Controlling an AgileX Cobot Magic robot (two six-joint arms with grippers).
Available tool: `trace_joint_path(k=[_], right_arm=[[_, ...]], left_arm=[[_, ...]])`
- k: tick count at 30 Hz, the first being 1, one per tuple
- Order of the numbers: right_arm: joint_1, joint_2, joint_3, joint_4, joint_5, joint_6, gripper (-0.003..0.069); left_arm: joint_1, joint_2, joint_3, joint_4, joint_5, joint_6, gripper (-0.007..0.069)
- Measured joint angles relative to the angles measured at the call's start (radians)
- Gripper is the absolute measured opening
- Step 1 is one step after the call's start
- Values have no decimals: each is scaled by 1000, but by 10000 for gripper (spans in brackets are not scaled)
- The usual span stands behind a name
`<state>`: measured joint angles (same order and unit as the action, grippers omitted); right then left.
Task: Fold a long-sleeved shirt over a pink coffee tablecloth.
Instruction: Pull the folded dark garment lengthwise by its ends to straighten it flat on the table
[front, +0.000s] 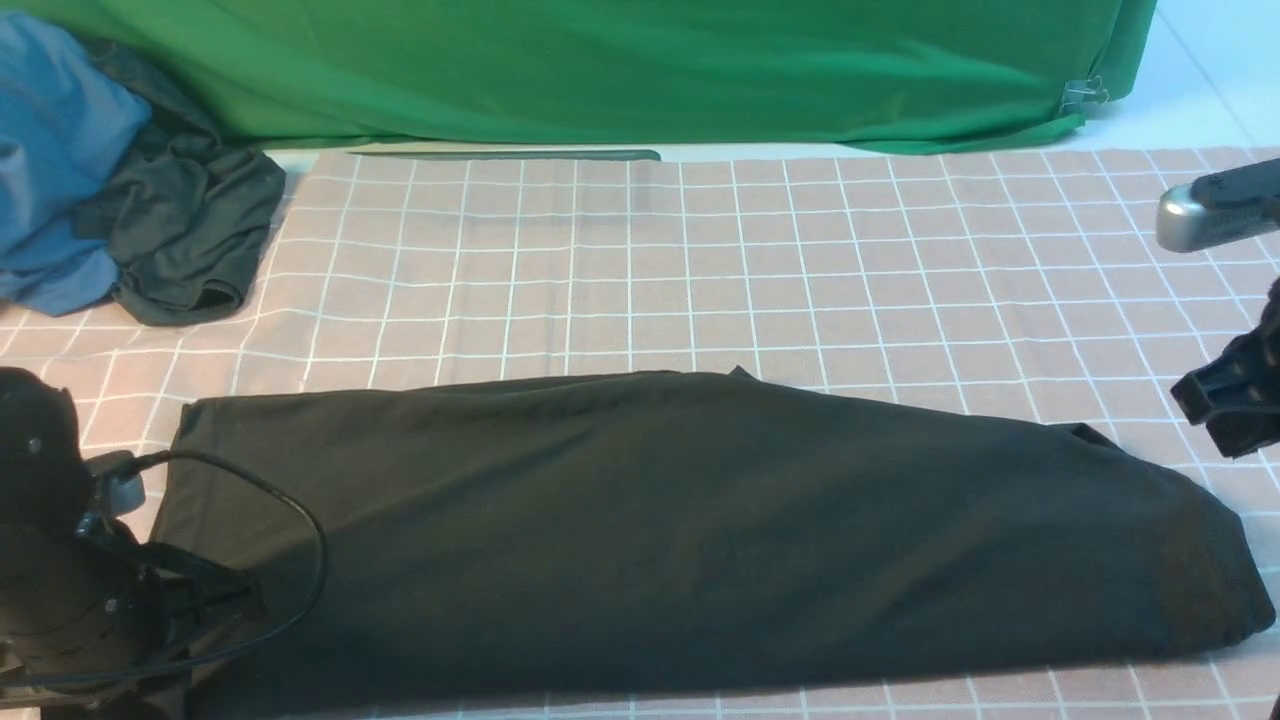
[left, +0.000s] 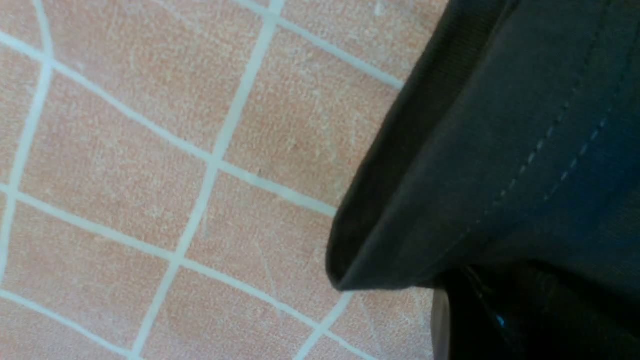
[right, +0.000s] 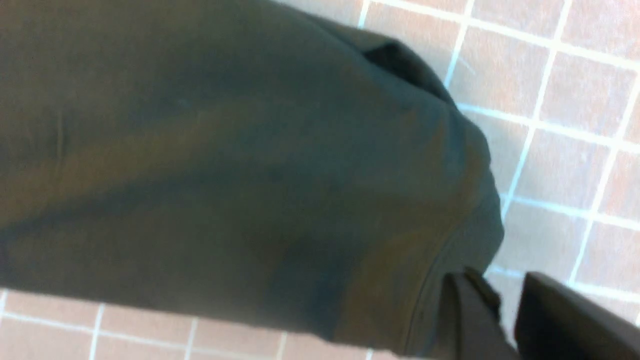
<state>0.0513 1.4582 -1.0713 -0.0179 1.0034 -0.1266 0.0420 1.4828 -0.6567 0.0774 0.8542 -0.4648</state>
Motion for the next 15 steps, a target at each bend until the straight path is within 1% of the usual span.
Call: trace_joint_path(k=[1,2,3,4,5,7,10,13,15], right_arm=[[-1,0,0,0,2,0,239],[-6,1,0,0,9,0,273],[-18,5,1,1,13,0,345],[-19,5,2,1,13,0,352],[-37,7,12,1,10,1,401],[-55,9,29,0,-1,12,429],[-90,18,78,0,-46,40,444],[-119,31,115,1,-89,67,449],[-147,63,146,18,-139,84,477]], left_arm=[[0,0,0,0,0,0,173],[0,0,-1,-1,1,4,172],[0,-1,-5,-15,8,31,158],[0,-1,-5,-15,10,35,151],[0,-16,-6,-39,20,71,117],[0,-50,-6,-67,31,97,72],[0,-168,-8,-126,31,157,19],[0,-250,-8,-150,42,171,13],[0,-344,-8,-161,55,187,13]])
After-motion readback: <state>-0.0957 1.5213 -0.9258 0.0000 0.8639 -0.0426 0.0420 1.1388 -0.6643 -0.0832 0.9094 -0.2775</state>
